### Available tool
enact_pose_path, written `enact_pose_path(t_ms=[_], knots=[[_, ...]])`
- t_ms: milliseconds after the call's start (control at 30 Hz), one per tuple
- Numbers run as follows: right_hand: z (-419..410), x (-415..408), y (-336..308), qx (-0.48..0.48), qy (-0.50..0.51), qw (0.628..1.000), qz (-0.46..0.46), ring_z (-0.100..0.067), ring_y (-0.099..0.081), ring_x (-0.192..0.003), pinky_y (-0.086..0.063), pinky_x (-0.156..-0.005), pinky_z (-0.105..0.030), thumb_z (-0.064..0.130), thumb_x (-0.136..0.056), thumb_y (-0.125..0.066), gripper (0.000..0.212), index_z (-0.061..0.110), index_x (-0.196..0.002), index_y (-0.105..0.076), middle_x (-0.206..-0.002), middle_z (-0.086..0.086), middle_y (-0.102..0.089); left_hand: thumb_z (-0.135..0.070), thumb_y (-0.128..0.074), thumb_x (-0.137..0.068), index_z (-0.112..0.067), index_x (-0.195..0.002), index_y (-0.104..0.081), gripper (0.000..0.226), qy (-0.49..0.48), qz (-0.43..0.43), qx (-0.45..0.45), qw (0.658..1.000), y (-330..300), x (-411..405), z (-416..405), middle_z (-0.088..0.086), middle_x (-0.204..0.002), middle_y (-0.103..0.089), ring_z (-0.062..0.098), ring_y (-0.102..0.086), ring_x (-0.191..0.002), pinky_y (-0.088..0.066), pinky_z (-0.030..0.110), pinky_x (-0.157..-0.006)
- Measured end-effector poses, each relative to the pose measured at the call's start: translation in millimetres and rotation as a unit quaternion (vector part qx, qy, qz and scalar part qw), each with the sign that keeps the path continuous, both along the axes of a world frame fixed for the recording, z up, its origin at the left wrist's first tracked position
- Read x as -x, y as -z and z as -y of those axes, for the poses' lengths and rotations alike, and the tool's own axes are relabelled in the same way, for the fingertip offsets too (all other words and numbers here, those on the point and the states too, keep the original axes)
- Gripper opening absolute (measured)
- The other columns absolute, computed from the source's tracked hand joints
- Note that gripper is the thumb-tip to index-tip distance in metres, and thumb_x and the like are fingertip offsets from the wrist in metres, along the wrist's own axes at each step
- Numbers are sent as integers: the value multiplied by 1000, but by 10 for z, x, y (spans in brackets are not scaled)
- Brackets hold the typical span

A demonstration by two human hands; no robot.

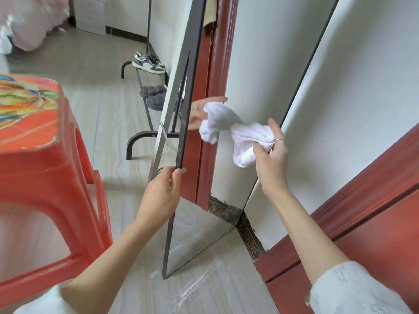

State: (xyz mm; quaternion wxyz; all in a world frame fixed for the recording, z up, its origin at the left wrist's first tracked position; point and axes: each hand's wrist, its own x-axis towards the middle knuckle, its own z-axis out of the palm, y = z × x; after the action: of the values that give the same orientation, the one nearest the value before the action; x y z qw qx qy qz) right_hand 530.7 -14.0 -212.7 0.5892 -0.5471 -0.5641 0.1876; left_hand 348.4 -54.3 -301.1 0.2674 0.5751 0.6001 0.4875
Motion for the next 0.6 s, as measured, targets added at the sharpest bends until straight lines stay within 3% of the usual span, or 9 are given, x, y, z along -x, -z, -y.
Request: enact_pose_path(t_ms=[67, 133, 267, 367, 433, 533, 600], knots=[[-106, 58, -52, -18, 8, 999, 45, 0, -50, -89, -34, -76, 4, -6, -84, -47, 60, 15, -140, -37, -102, 2, -55, -30, -37, -97, -24, -98, -50, 14, 2, 34, -11, 999, -62, -6, -7, -8, -79, -55, 10, -53, -80, -36, 26, -71], [-219, 156, -110, -43, 14, 994, 98, -5, -45, -109, -29, -82, 6, -2, -85, -53, 56, 13, -138, -40, -120, 3, -46, -31, -40, -96, -24, -95, -49, 11, 2, 62, -3, 998, -97, -3, -25, -10, -82, -57, 10, -54, -85, -36, 27, -75], [-308, 436, -13, -131, -2, 976, 174, -17, -49, -99, -33, -84, 1, 0, -81, -61, 34, 1, -115, -57, -104, -2, -46, -36, -39, -95, -22, -86, -55, 24, 22, 110, 18, 993, -138, 39, -45, -10, -68, -54, 12, -52, -71, -41, 32, -72], [-229, 582, 408, -199, -43, 940, 274, -21, -48, -91, -42, -80, -22, 2, -78, -58, 24, 1, -101, -61, -96, -16, -55, -58, -32, -86, -6, -84, -56, 58, 40, 142, 34, 988, -123, 114, -110, 15, -84, -64, 29, -60, -84, -49, 47, -85], [-89, 564, 701, -186, -107, 901, 376, -20, -48, -92, -46, -79, -28, 5, -79, -55, 23, 5, -102, -62, -103, -16, -59, -63, -28, -83, -8, -79, -55, 62, 38, 174, 42, 983, -122, 141, -123, 14, -84, -64, 28, -61, -83, -49, 52, -87], [-27, 404, 911, -191, -180, 812, 520, -25, -55, -88, -56, -67, -35, -4, -75, -61, 31, 3, -105, -63, -103, -13, -61, -42, -27, -98, -22, -76, -61, 46, 33, 221, 41, 974, -131, 148, -122, 4, -85, -68, 17, -64, -83, -52, 34, -78], [-135, 369, 773, -190, -165, 842, 478, -32, -57, -86, -57, -63, -40, 4, -80, -54, 17, 5, -94, -63, -101, -15, -60, -35, -25, -100, -26, -80, -61, 42, 32, 242, 38, 969, -151, 156, -116, 0, -86, -66, 12, -63, -84, -49, 26, -75]])
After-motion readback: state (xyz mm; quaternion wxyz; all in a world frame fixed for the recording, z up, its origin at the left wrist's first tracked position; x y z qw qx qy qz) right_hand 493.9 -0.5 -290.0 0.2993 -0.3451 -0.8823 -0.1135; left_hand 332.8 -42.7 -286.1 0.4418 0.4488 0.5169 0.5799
